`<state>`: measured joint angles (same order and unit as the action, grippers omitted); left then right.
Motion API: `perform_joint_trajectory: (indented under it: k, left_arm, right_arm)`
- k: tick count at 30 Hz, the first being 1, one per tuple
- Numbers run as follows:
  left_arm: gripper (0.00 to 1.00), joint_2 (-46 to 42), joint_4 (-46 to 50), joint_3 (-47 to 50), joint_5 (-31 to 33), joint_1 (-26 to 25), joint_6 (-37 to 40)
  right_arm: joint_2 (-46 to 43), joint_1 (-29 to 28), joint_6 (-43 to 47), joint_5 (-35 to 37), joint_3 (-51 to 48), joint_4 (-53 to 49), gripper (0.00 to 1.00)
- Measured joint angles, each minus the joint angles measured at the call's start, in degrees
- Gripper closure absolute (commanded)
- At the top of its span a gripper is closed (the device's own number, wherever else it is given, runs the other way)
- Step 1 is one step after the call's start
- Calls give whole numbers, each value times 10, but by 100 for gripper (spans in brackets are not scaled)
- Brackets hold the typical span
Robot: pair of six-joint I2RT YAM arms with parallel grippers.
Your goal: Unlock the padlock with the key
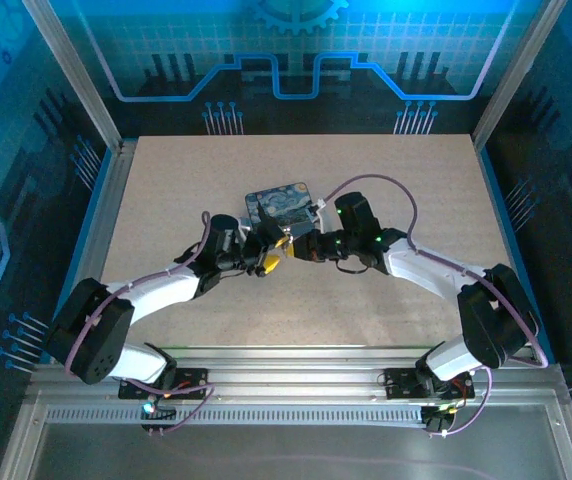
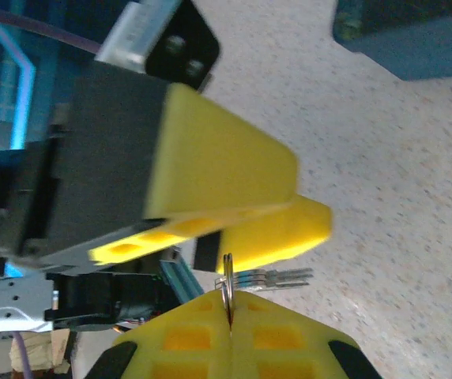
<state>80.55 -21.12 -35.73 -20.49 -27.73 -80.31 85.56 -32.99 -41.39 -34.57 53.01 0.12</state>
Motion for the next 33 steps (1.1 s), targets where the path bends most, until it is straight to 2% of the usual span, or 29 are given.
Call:
perform_joint_trajectory:
  k: [11,17,21,33]
  left_arm:
    - [34,1,-76,26,5,13,-106]
    - [52,-2,-78,31,5,16,-112]
    - [60,-9,-73,32,3,24,-108]
    - [90,-42,-49,33,1,33,-79]
  right_arm:
    - [57,-31,-9,-2,48,21,100]
    - [67,-35,-8,-1,48,28,100]
    - [67,-35,-8,-7,48,33,100]
    - [66,-29,-6,0,43,29,100]
